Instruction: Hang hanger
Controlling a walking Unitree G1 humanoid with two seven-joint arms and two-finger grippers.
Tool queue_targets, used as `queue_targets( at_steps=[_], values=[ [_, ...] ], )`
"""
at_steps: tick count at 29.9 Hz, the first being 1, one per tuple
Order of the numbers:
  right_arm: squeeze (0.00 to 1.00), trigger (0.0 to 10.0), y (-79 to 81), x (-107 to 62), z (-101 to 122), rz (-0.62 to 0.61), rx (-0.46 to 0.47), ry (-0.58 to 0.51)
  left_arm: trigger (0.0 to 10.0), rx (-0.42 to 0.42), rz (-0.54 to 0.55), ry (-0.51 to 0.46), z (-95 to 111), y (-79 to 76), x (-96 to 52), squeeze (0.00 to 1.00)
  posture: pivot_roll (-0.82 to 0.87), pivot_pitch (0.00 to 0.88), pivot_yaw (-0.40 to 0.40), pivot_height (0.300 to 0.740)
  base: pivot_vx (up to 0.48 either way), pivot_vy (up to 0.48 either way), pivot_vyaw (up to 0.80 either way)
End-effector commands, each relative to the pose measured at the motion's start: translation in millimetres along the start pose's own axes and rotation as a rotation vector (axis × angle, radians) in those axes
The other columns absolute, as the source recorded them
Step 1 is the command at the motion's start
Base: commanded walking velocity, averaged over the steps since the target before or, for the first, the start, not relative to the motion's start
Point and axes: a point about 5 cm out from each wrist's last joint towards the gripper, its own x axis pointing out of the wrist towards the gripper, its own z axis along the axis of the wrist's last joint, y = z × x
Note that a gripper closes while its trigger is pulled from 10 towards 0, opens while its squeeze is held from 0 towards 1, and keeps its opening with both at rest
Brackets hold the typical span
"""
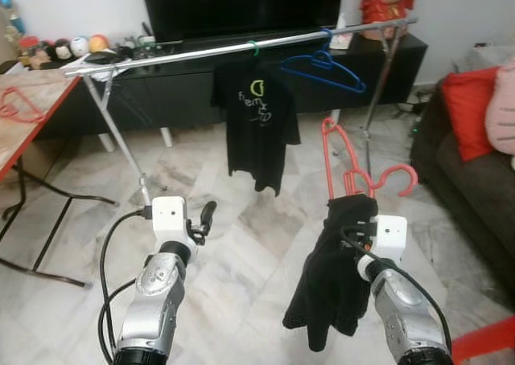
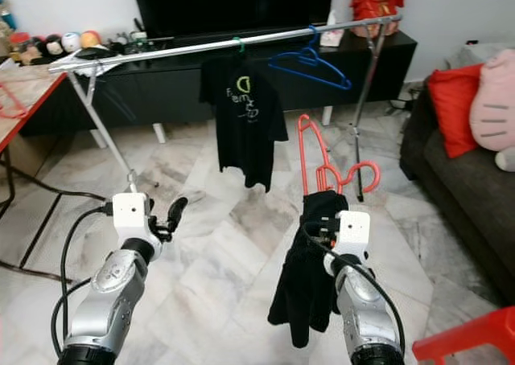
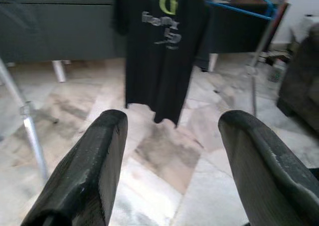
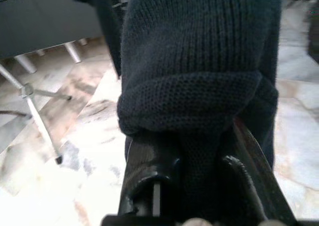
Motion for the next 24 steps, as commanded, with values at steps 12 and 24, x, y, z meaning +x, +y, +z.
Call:
queue_targets(
  at_steps=[12, 24],
  values=[
    [0.0, 10.0, 16.0, 7.8, 18, 0.029, 0.008, -0.062, 10.0, -0.004, -0.003, -0.012, 4, -2.0, 3.6, 0.0, -0.04, 0.0, 0.026, 0.74, 0.0, 0.187, -0.8],
    [0.0, 10.0, 21.1, 9.8, 18, 0.055, -0.001, -0.055, 10.0, 0.014, -0.018, -0.017, 6, -4.0, 4.4, 0.0, -0.03, 0.0, 0.026, 0.74, 0.0, 0.0, -0.32]
  ],
)
